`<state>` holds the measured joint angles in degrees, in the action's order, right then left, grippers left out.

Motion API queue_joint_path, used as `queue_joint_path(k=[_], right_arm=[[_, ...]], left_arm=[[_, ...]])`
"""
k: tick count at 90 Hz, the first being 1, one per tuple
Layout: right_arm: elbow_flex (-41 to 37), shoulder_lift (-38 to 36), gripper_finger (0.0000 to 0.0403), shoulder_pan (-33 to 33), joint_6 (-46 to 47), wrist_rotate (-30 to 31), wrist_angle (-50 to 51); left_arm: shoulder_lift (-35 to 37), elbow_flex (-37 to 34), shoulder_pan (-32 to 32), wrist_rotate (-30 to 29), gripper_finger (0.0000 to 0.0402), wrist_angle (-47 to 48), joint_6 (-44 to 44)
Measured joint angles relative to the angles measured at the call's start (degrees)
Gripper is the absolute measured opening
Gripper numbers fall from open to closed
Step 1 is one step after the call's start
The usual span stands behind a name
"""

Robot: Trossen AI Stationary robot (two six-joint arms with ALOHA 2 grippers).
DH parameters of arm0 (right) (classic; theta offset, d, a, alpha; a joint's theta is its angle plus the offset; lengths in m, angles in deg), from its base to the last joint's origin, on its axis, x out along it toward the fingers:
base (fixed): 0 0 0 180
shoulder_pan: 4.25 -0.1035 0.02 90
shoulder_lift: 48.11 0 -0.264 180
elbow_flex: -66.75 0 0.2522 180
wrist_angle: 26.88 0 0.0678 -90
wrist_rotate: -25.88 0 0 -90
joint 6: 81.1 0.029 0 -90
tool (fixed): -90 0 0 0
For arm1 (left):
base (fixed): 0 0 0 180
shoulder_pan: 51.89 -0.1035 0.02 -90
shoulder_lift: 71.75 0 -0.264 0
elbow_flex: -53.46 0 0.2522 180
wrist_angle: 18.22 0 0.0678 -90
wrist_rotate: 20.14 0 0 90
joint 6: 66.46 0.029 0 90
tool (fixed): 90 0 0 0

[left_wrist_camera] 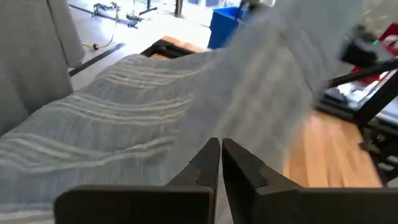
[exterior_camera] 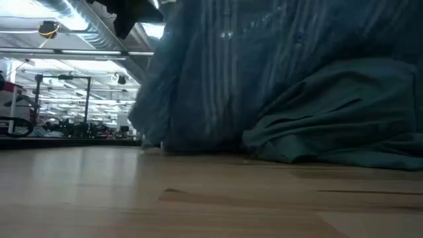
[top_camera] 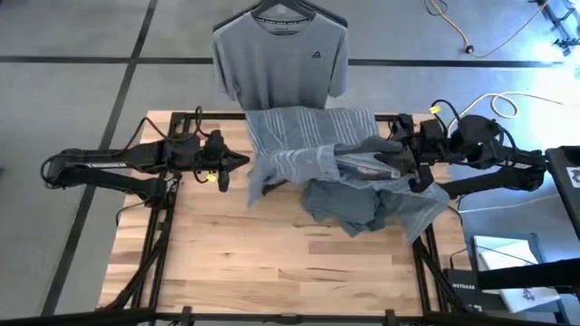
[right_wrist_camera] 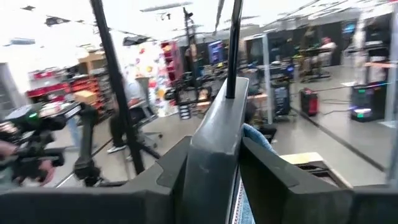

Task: Unhang clothes
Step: Remove the polo shirt from the hanger

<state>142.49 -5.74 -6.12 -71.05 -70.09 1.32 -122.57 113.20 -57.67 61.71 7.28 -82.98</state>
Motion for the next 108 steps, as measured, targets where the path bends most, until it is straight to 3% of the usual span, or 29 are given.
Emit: queue_joint_path(k=[13, 29, 44, 56, 71, 79, 90, 108], right_arm=[[0.0, 3.4, 0.0106, 0.0, 0.0, -2.3, -0.7], [0.0, 6.2, 0.0106, 0.0, -0.4, -2.7, -1.7], [0.0, 6.7, 0.0106, 0.0, 0.2, -3.7, -1.4], [0.0, 6.7, 0.0106, 0.0, 0.4, -3.7, -1.5], [0.0, 6.7, 0.0106, 0.0, 0.5, -2.6, -0.8], [0.0, 6.7, 0.0106, 0.0, 0.5, -2.6, -0.8], [0.0, 6.8, 0.0106, 0.0, 0.2, -2.5, -1.0], [0.0, 7.1, 0.0106, 0.0, 0.2, -1.0, -1.0]], left_arm=[[-1.6, 0.0, 0.2, 7.6, 0.0037, -5.6, 1.5], [-4.9, 0.0, -0.1, 11.9, 0.0146, -13.6, -5.7], [-7.4, 0.0, 1.0, 12.7, 0.0259, -20.1, -5.0], [-8.0, 0.0, 0.1, 12.0, 0.0315, -25.5, -4.2], [-6.9, 0.1, -3.7, 12.3, 0.0335, -26.4, -4.3], [-8.6, 1.1, -4.6, 15.9, 0.0336, -29.7, -7.0], [-15.7, 8.5, -2.5, 21.1, 0.0335, -23.8, -3.3], [-24.7, 21.9, 1.2, 17.2, 0.0332, -17.2, 9.1]])
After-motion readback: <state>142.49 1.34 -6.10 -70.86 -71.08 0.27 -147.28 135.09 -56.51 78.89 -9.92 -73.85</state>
